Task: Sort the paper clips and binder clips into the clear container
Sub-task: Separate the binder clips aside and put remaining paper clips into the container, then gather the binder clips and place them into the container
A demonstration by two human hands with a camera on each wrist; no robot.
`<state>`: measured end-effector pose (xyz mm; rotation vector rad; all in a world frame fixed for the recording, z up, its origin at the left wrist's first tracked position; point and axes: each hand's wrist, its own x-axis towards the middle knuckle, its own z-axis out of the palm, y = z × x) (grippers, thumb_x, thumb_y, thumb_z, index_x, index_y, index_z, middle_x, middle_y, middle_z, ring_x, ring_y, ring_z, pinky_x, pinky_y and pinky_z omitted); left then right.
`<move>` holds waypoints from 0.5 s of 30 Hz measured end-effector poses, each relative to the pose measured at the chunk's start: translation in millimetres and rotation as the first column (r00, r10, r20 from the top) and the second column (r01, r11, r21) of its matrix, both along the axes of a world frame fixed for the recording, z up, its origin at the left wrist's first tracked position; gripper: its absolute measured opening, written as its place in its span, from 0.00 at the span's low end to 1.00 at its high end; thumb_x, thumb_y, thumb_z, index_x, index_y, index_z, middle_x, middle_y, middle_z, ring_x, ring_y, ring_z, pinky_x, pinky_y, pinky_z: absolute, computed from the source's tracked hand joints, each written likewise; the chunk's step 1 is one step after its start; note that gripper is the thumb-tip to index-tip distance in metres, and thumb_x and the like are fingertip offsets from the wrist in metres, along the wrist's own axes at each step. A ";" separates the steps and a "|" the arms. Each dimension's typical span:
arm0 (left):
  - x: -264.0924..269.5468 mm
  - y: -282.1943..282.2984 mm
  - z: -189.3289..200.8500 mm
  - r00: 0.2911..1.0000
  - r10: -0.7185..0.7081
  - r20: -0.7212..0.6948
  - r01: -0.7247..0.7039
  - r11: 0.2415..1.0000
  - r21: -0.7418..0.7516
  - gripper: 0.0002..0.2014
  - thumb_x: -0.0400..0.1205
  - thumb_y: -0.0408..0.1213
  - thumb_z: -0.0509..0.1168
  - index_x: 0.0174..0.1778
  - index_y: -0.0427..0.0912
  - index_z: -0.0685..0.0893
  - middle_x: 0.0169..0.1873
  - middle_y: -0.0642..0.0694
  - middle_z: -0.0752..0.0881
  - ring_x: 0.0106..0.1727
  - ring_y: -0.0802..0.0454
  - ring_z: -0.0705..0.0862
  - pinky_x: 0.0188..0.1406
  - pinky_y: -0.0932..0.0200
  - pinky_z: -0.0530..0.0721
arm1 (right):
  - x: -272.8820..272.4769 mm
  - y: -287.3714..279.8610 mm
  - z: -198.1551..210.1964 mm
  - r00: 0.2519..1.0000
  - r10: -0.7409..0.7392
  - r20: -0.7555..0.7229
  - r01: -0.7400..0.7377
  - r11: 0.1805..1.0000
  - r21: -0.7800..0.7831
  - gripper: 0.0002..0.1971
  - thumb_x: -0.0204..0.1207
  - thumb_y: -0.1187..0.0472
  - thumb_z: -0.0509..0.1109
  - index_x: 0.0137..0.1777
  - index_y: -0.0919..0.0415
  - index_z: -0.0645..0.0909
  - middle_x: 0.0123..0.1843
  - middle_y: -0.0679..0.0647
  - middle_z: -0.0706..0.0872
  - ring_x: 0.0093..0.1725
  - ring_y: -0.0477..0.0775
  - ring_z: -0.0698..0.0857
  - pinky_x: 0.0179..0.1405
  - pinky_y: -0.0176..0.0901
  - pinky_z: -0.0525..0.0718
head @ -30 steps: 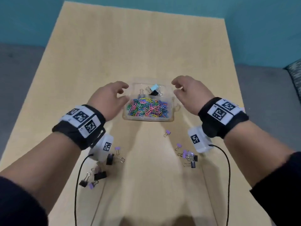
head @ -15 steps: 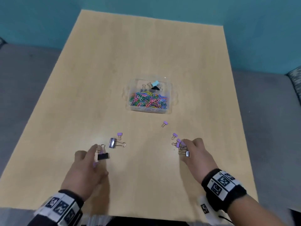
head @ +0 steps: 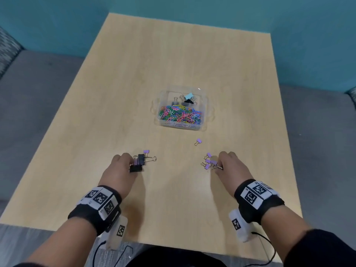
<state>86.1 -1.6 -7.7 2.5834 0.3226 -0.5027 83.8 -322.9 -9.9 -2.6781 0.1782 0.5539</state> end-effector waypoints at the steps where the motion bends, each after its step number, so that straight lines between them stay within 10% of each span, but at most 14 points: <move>1: 1.7 -1.0 -0.2 1.000 0.005 -0.004 -0.005 1.000 -0.002 0.08 0.75 0.38 0.67 0.43 0.50 0.73 0.42 0.49 0.73 0.35 0.47 0.79 0.33 0.54 0.73 | 1.1 0.3 -0.2 1.000 -0.004 -0.005 0.004 1.000 0.008 0.08 0.77 0.61 0.65 0.40 0.56 0.67 0.43 0.49 0.71 0.30 0.52 0.75 0.31 0.46 0.76; 8: 2.7 1.7 -5.8 0.998 0.060 0.009 -0.060 0.998 -0.028 0.09 0.75 0.35 0.69 0.31 0.45 0.76 0.35 0.46 0.78 0.28 0.48 0.80 0.24 0.57 0.69 | -3.4 -9.3 0.4 0.961 -0.276 0.019 0.259 0.924 0.280 0.09 0.76 0.57 0.64 0.37 0.49 0.68 0.33 0.52 0.83 0.28 0.54 0.78 0.30 0.52 0.81; 13: -5.8 12.7 -4.1 0.989 0.143 0.038 -0.138 0.984 -0.114 0.07 0.77 0.36 0.66 0.34 0.48 0.76 0.27 0.48 0.83 0.29 0.49 0.81 0.27 0.55 0.75 | -14.0 -18.1 1.2 0.783 -0.590 -0.196 0.569 0.551 0.611 0.15 0.75 0.73 0.57 0.48 0.52 0.79 0.37 0.57 0.82 0.28 0.54 0.77 0.28 0.46 0.78; 15: -12.2 18.8 -7.2 0.957 0.287 0.038 -0.266 0.922 -0.283 0.07 0.80 0.33 0.63 0.40 0.51 0.77 0.32 0.46 0.85 0.32 0.45 0.84 0.33 0.50 0.83 | -17.9 -19.1 1.7 0.755 -0.619 -0.216 0.600 0.520 0.608 0.18 0.75 0.73 0.54 0.44 0.52 0.81 0.35 0.56 0.80 0.28 0.54 0.74 0.28 0.45 0.75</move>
